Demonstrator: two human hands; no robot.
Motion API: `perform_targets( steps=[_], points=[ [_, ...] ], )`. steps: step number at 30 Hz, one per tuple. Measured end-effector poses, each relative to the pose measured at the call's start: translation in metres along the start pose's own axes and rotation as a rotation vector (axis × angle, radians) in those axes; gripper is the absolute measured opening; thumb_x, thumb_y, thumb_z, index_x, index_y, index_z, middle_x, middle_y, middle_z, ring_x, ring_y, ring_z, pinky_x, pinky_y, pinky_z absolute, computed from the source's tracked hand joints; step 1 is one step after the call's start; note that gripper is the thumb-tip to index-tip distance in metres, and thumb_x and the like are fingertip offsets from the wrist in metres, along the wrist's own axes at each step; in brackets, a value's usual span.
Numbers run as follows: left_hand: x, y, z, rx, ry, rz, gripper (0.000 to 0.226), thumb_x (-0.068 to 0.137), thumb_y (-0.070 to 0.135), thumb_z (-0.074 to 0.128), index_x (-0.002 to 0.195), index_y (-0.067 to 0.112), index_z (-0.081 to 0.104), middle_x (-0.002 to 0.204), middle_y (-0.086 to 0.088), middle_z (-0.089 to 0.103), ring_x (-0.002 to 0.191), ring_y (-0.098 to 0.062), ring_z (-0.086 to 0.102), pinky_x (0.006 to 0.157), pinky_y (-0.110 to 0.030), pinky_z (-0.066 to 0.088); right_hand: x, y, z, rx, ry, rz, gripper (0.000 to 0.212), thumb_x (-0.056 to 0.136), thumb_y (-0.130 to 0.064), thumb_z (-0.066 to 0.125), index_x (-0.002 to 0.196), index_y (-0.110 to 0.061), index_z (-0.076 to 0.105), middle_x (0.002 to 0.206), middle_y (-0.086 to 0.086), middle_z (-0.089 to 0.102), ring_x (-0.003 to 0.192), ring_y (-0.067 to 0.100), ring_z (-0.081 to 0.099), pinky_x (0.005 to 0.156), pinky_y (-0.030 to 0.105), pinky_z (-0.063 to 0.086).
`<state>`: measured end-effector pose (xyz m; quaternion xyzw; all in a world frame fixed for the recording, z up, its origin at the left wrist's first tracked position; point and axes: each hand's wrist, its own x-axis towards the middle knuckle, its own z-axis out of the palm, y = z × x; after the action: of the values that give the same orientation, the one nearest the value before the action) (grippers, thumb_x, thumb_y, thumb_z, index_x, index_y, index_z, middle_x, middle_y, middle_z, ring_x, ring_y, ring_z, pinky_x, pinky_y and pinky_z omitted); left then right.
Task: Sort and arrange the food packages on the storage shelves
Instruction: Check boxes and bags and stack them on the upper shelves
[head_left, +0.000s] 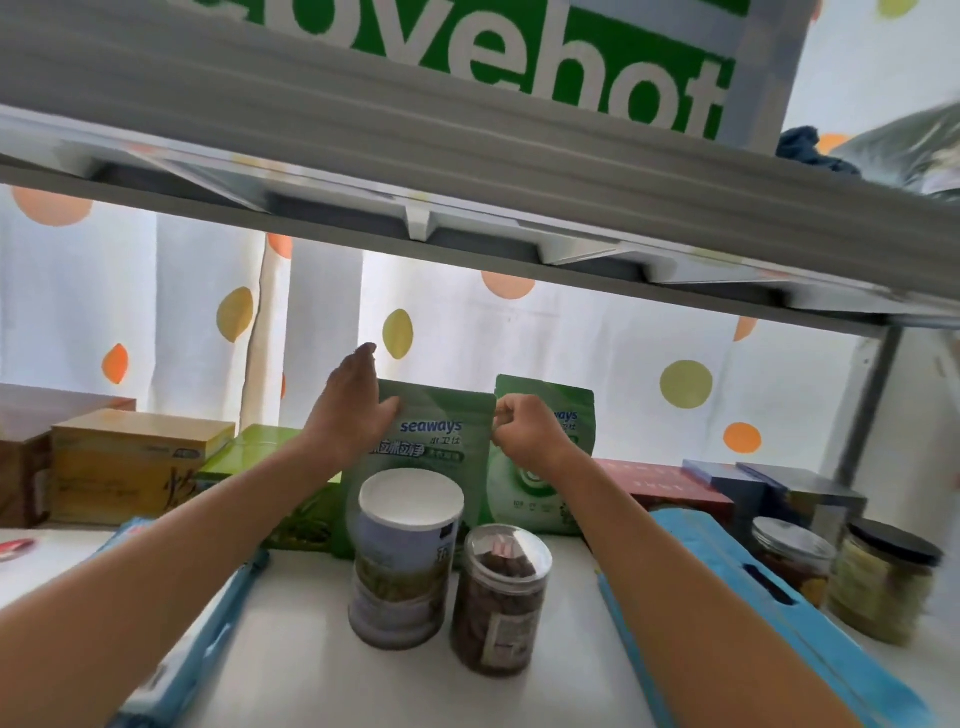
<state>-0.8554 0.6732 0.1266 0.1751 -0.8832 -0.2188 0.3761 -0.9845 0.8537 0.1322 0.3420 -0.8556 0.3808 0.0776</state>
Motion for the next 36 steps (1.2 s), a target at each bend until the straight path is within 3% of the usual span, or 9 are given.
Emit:
perform_targets(
  steps=[2, 5, 10, 15, 18, 22, 28, 33, 36],
  points=[
    [0.001, 0.015, -0.001, 0.132, 0.034, 0.107, 0.062, 0.095, 0.03, 0.063, 0.145, 0.009, 0.033, 0.147, -0.012, 0.046, 0.134, -0.03, 0.045, 0.109, -0.043, 0.04, 0.003, 0.003, -0.013, -0.086, 0.033, -0.015, 0.033, 0.087, 0.007, 0.05, 0.114, -0.004, 0.065, 0.104, 0.008, 0.064, 0.099, 0.024, 0.062, 0.085, 0.037, 0.053],
    [0.004, 0.039, -0.002, 0.256, -0.037, 0.27, 0.05, 0.1, 0.031, 0.054, 0.143, 0.011, 0.038, 0.148, -0.008, 0.046, 0.137, -0.026, 0.042, 0.116, -0.04, 0.03, 0.013, 0.009, -0.03, -0.314, 0.068, -0.024, 0.052, 0.086, 0.005, 0.056, 0.135, -0.009, 0.056, 0.129, 0.009, 0.061, 0.118, 0.027, 0.058, 0.093, 0.036, 0.05],
    [0.003, 0.057, 0.004, 0.388, -0.224, 0.439, 0.053, 0.101, 0.04, 0.049, 0.149, 0.023, 0.033, 0.154, 0.001, 0.039, 0.143, -0.017, 0.033, 0.122, -0.04, 0.018, 0.041, 0.028, -0.043, -0.617, 0.03, -0.019, 0.072, 0.082, -0.008, 0.066, 0.148, -0.015, 0.039, 0.134, 0.009, 0.052, 0.124, 0.029, 0.05, 0.102, 0.043, 0.045],
    [-0.001, 0.06, 0.011, 0.432, -0.277, 0.475, 0.055, 0.102, 0.041, 0.047, 0.152, 0.029, 0.028, 0.155, 0.005, 0.038, 0.142, -0.015, 0.034, 0.12, -0.037, 0.018, 0.059, 0.047, -0.046, -0.759, -0.146, -0.004, 0.103, 0.068, -0.043, 0.089, 0.149, -0.02, 0.03, 0.132, 0.004, 0.054, 0.126, 0.025, 0.049, 0.111, 0.044, 0.032],
    [-0.003, 0.056, 0.012, 0.434, -0.279, 0.5, 0.056, 0.102, 0.036, 0.046, 0.154, 0.029, 0.026, 0.158, 0.007, 0.033, 0.146, -0.013, 0.027, 0.119, -0.031, 0.017, 0.059, 0.054, -0.041, -0.728, -0.247, 0.03, 0.085, 0.061, -0.046, 0.091, 0.129, -0.024, 0.044, 0.119, 0.001, 0.059, 0.113, 0.025, 0.055, 0.103, 0.041, 0.042],
    [-0.003, 0.048, 0.015, 0.439, -0.273, 0.492, 0.059, 0.102, 0.038, 0.046, 0.155, 0.03, 0.023, 0.163, 0.008, 0.021, 0.152, -0.013, 0.01, 0.122, -0.034, 0.009, 0.049, 0.066, -0.026, -0.693, -0.377, 0.083, 0.052, 0.059, -0.028, 0.087, 0.102, -0.024, 0.058, 0.099, 0.0, 0.066, 0.09, 0.02, 0.065, 0.082, 0.037, 0.057],
    [-0.01, 0.052, 0.019, 0.511, -0.294, 0.491, 0.06, 0.101, 0.04, 0.046, 0.155, 0.03, 0.022, 0.166, 0.006, 0.011, 0.153, -0.015, 0.001, 0.124, -0.039, 0.003, 0.033, 0.057, -0.021, -0.776, -0.333, -0.043, 0.022, 0.072, -0.01, 0.073, 0.092, -0.014, 0.065, 0.09, 0.004, 0.067, 0.084, 0.023, 0.066, 0.065, 0.029, 0.048],
    [-0.014, 0.064, 0.017, 0.541, -0.299, 0.492, 0.064, 0.102, 0.04, 0.047, 0.157, 0.03, 0.017, 0.166, 0.003, 0.008, 0.153, -0.017, 0.001, 0.122, -0.039, 0.002, 0.014, 0.034, -0.052, -0.641, -0.205, -0.1, 0.016, 0.072, -0.005, 0.065, 0.08, -0.018, 0.063, 0.077, -0.002, 0.061, 0.075, 0.019, 0.059, 0.056, 0.026, 0.04],
    [-0.017, 0.073, 0.016, 0.563, -0.296, 0.493, 0.066, 0.102, 0.041, 0.048, 0.157, 0.026, 0.016, 0.167, -0.001, 0.006, 0.154, -0.018, 0.001, 0.122, -0.037, 0.004, 0.0, 0.02, -0.075, -0.629, -0.106, -0.168, 0.017, 0.076, -0.009, 0.063, 0.089, -0.018, 0.07, 0.083, -0.001, 0.067, 0.079, 0.02, 0.061, 0.059, 0.027, 0.04]
  ],
)
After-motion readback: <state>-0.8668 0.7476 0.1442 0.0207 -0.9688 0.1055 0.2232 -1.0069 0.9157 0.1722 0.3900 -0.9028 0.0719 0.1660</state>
